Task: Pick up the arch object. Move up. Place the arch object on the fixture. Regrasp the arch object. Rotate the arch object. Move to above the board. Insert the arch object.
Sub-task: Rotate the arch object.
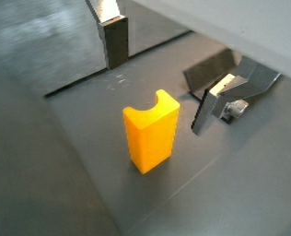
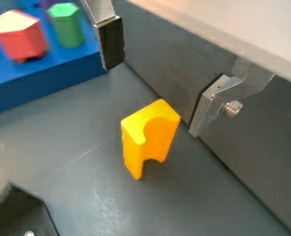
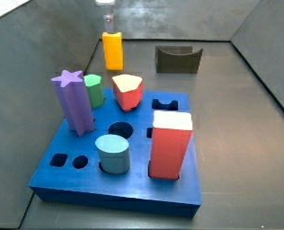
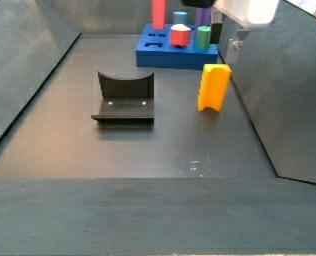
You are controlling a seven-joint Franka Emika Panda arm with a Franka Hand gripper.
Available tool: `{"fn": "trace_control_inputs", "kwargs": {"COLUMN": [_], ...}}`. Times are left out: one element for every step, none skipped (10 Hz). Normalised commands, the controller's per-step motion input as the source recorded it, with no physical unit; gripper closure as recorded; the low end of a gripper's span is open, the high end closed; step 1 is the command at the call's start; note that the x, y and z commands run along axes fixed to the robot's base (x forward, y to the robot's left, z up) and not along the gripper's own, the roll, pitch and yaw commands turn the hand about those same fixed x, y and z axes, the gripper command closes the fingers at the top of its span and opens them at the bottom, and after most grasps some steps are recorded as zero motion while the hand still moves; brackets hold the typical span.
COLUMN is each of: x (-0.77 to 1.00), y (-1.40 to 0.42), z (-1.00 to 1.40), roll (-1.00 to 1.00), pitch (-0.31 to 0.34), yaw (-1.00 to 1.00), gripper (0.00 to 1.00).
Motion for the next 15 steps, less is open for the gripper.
{"fn": "trace_control_inputs", "kwargs": {"x": [0.04, 0.04, 0.04, 0.04, 0.04, 0.04, 0.04, 0.04, 0.04, 0.04, 0.04, 0.04, 0.04, 0.04, 0.04], "y": [0.0, 0.0, 0.0, 0.0, 0.0, 0.0, 0.0, 0.0, 0.0, 0.0, 0.0, 0.0, 0.0, 0.0, 0.0], "z": [-0.03, -0.03, -0.03, -0.03, -0.03, -0.03, -0.03, -0.03, -0.03, -0.03, -0.03, -0.03, -0.03, -0.03, -0.03], "roll": [-0.03, -0.03, -0.03, -0.03, -0.03, -0.04, -0.04, -0.04, -0.05, -0.05, -0.05, -0.06, -0.07, -0.07, -0.08], "pitch": [0.007, 0.007, 0.007, 0.008, 0.008, 0.008, 0.009, 0.01, 0.011, 0.011, 0.012, 0.013, 0.015, 0.017, 0.019], "yaw": [1.0, 1.0, 1.0, 1.0, 1.0, 1.0, 1.0, 1.0, 1.0, 1.0, 1.0, 1.0, 1.0, 1.0, 1.0], "gripper": [0.0, 0.0, 0.0, 0.0, 0.0, 0.0, 0.0, 0.0, 0.0, 0.0, 0.0, 0.0, 0.0, 0.0, 0.0]}}
